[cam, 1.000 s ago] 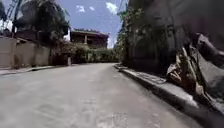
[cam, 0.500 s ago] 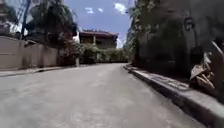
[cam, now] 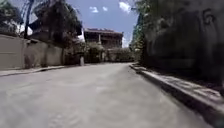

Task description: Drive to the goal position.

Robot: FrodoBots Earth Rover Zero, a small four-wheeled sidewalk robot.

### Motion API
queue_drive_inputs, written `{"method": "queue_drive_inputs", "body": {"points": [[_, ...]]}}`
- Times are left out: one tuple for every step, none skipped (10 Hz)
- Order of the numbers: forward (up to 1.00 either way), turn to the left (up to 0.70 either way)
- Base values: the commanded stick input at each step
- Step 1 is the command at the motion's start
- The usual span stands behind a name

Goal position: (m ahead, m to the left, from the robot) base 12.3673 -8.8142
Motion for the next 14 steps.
{"method": "queue_drive_inputs", "body": {"points": [[1.0, -0.1], [1.0, -0.4], [1.0, -0.4], [1.0, -0.37], [1.0, -0.23], [1.0, 0.0], [1.0, 0.0], [1.0, 0.0], [1.0, 0.0], [1.0, 0.0], [1.0, 0.0], [1.0, 0.0], [1.0, 0.0], [1.0, 0.0]]}}
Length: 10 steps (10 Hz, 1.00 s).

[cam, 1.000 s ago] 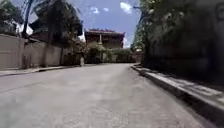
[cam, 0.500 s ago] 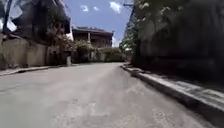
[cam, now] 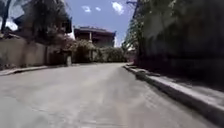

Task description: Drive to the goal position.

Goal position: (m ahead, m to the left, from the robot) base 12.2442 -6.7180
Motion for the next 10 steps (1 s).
{"method": "queue_drive_inputs", "body": {"points": [[1.0, -0.02], [1.0, -0.02], [1.0, -0.02], [1.0, -0.02], [1.0, -0.04], [1.0, -0.11], [1.0, -0.36], [1.0, -0.38], [1.0, -0.3], [1.0, -0.03]]}}
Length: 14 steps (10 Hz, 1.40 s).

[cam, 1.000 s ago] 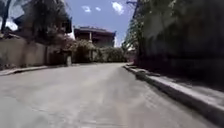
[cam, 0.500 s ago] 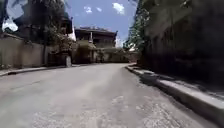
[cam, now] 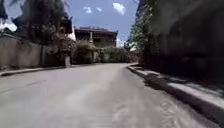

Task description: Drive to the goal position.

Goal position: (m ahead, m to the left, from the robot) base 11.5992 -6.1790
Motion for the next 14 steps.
{"method": "queue_drive_inputs", "body": {"points": [[1.0, 0.0], [1.0, 0.0], [1.0, 0.0], [1.0, 0.0], [1.0, 0.0], [1.0, 0.0], [1.0, 0.0], [1.0, 0.0], [1.0, 0.0], [1.0, 0.0], [1.0, 0.0], [1.0, -0.02], [1.0, 0.0], [1.0, -0.02]]}}
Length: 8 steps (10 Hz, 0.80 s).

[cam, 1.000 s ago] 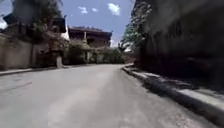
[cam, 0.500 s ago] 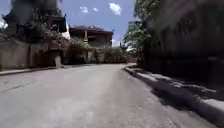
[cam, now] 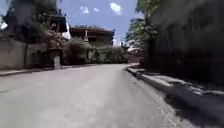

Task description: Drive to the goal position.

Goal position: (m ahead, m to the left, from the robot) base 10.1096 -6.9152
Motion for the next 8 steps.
{"method": "queue_drive_inputs", "body": {"points": [[1.0, -0.01], [1.0, -0.02], [1.0, -0.02], [1.0, -0.03], [1.0, -0.02], [1.0, -0.03], [1.0, -0.03], [1.0, -0.04]]}}
